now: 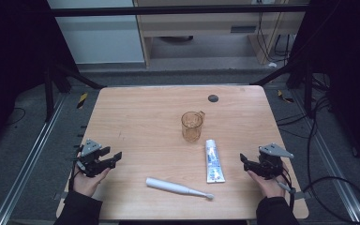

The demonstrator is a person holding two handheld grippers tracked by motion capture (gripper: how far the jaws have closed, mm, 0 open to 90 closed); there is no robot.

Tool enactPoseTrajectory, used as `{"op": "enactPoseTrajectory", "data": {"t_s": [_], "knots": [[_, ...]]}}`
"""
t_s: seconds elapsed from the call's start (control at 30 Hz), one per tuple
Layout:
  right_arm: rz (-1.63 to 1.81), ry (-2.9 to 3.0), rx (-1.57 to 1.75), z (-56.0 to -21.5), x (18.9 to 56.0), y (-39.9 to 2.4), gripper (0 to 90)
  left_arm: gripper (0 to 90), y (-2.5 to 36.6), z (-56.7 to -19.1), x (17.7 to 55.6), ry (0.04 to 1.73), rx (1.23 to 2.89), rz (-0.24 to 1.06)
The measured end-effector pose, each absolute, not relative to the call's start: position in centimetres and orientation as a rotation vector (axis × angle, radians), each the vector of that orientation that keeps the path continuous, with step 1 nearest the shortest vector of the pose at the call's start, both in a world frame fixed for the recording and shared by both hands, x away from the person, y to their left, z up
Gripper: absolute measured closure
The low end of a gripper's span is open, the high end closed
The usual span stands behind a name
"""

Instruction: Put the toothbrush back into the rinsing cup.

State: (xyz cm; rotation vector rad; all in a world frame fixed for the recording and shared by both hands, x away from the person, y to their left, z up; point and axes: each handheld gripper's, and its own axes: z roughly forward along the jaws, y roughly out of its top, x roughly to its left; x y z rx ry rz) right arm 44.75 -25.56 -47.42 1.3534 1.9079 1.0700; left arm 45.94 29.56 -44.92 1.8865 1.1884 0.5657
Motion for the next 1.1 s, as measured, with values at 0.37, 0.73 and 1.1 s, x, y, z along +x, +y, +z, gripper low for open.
{"op": "enactPoseTrajectory", "data": {"t_s": [0.37,0.73,1.1], "knots": [[1.064,1.941,1.313,-47.4,44.2,-24.8,20.8,54.9,27.9,-44.4,45.5,1.124,1.957,0.477],[1.081,1.957,1.297,-47.1,44.0,-24.5,23.5,63.0,25.1,-43.7,44.7,1.025,2.053,0.407],[1.078,1.981,1.295,-47.2,44.0,-24.4,25.1,67.9,22.6,-44.1,44.1,0.92,2.164,0.33]]}}
